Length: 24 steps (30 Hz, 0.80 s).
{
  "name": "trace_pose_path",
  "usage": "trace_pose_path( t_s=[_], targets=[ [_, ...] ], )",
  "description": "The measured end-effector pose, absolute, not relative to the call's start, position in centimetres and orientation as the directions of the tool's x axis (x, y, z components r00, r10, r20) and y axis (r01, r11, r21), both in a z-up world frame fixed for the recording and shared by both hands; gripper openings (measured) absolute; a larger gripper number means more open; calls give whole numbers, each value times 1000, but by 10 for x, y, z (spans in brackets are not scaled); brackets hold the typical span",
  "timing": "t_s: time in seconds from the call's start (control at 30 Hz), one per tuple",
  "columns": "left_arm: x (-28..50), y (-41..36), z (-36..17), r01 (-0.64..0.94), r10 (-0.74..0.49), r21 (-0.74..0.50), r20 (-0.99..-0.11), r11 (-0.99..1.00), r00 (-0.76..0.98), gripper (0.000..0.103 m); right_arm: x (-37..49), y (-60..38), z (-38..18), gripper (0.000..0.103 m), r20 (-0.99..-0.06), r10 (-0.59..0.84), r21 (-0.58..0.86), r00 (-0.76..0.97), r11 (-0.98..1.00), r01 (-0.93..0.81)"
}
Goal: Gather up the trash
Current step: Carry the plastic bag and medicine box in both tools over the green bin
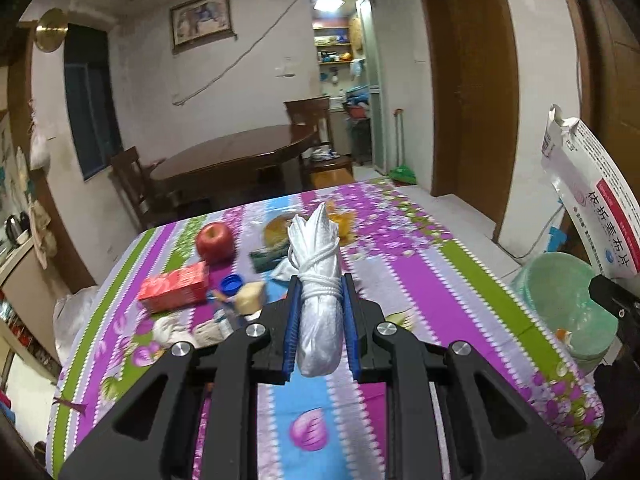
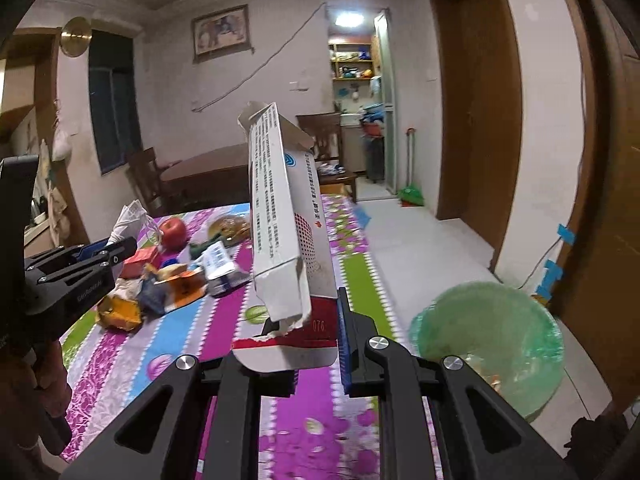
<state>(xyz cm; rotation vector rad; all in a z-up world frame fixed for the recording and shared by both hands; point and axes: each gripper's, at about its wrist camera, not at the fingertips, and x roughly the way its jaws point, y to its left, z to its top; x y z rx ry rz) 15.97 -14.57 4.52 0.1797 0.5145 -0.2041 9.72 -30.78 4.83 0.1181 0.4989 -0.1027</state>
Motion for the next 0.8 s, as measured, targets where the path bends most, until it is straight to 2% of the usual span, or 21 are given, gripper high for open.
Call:
trace_pose_path(
  t_s=[0.37, 0.8],
  targets=[
    [162, -215, 48, 360, -248, 141, -497, 922, 832, 18, 75, -370, 59, 16, -480, -167, 104, 861, 964, 245],
    [169, -322, 23, 515, -345, 199, -540, 834, 768, 18, 53, -492, 41, 16, -582, -322, 116, 747, 876, 468]
  ],
)
